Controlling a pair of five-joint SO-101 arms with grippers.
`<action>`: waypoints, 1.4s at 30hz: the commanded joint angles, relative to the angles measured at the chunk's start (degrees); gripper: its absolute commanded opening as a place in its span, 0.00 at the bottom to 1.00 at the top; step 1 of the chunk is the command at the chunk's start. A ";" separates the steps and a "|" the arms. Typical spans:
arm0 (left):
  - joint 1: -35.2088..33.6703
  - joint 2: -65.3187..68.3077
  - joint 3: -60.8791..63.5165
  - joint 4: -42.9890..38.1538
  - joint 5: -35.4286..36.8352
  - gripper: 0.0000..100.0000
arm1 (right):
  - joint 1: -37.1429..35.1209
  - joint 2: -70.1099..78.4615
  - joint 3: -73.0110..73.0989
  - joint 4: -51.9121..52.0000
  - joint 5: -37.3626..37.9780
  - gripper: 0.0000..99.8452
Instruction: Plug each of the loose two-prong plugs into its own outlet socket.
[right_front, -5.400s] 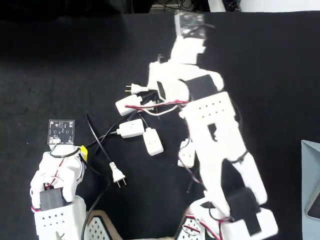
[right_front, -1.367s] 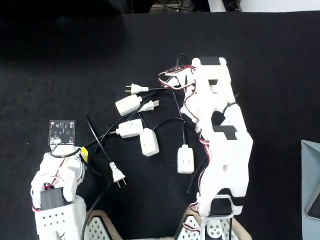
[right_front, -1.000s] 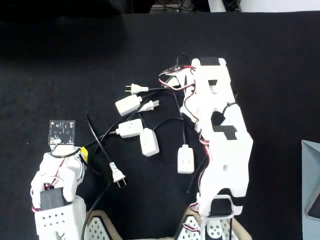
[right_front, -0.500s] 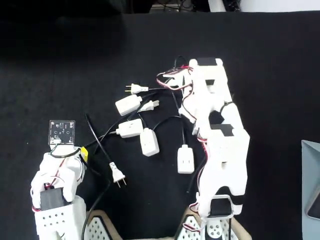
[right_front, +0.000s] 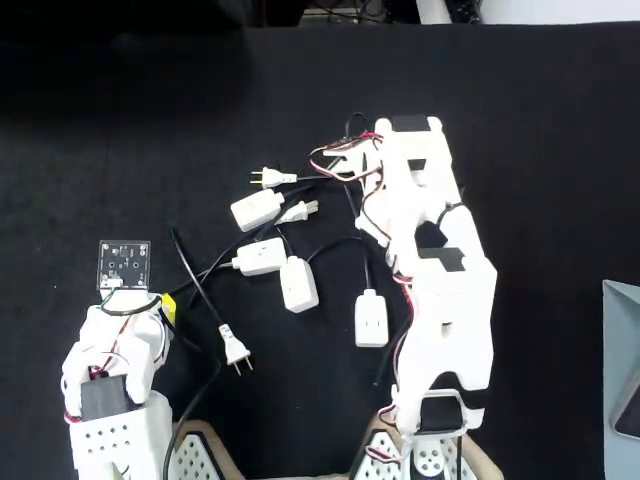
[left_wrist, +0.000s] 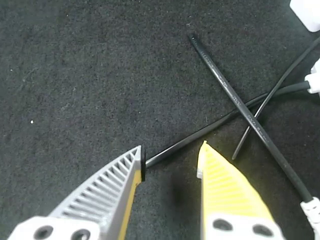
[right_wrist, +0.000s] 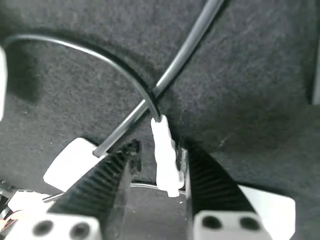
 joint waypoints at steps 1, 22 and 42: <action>-0.57 -0.35 -0.66 -0.26 -0.26 0.19 | 0.26 0.22 -1.63 1.49 -0.79 0.12; -0.57 -0.35 -0.66 -0.26 -0.26 0.19 | 1.85 -1.98 -0.57 2.46 -0.79 0.08; -0.57 -0.35 -0.66 -0.26 -0.26 0.19 | 4.48 -2.07 1.45 2.46 -0.70 0.11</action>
